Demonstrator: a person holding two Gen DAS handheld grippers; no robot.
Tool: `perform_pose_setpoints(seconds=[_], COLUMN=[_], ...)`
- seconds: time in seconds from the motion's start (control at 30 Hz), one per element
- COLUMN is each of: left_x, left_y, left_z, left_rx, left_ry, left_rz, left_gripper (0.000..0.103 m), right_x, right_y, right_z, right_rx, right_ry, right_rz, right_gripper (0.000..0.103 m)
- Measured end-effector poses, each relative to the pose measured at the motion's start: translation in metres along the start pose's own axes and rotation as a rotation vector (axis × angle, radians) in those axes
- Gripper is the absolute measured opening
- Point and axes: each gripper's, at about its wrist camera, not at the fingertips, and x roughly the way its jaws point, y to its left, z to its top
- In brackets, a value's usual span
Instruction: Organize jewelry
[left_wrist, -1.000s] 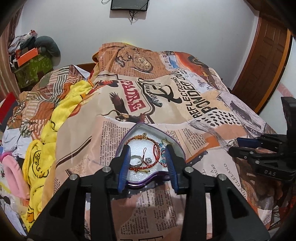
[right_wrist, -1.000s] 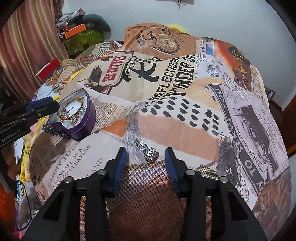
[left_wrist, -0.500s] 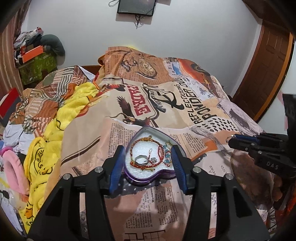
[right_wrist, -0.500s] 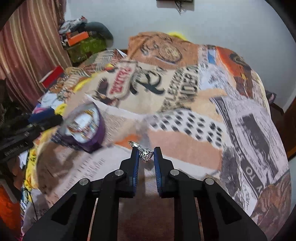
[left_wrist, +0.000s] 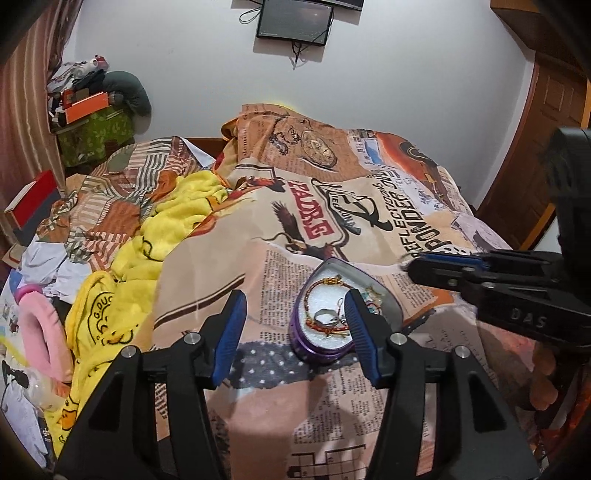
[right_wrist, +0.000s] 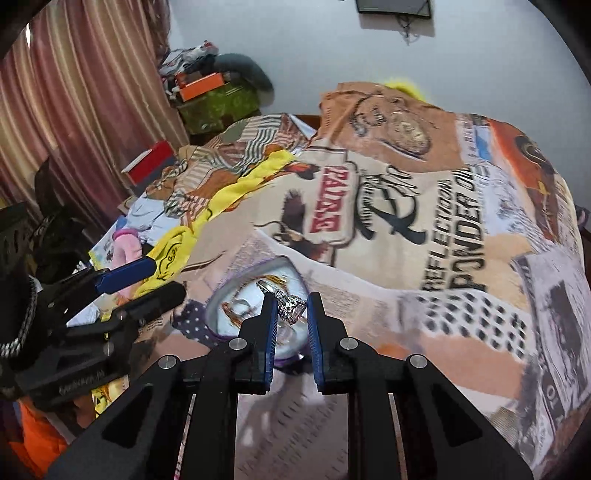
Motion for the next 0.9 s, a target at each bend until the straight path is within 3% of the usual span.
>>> perform_pose_setpoints(seconds=[0.23,0.53,0.67,0.9], left_x=[0.004,0.004,-0.007,-0.059], left_y=[0.006,0.011,0.007,-0.014], left_z=[-0.006,-0.004,0.002,0.022], left_rx=[0.0,-0.019,-0.009,0.029], left_ry=[0.01,0.009,-0.018,-0.155], left_rz=[0.015,0.01,0.011,-0.004], left_gripper=[0.054,0.054,0.054,0.054], right_x=[0.029,0.031,0.015,-0.072], right_y=[0.007,0.008,0.01,0.02], right_z=[0.006,0.01,0.013,0.012], right_rx=[0.009,0.026,0.012,-0.029], right_ry=[0.078,0.111,0.067,-0.187], right_rz=[0.046,0.055,0.046,-0.039], right_gripper=[0.015,0.015,0.015,0.015])
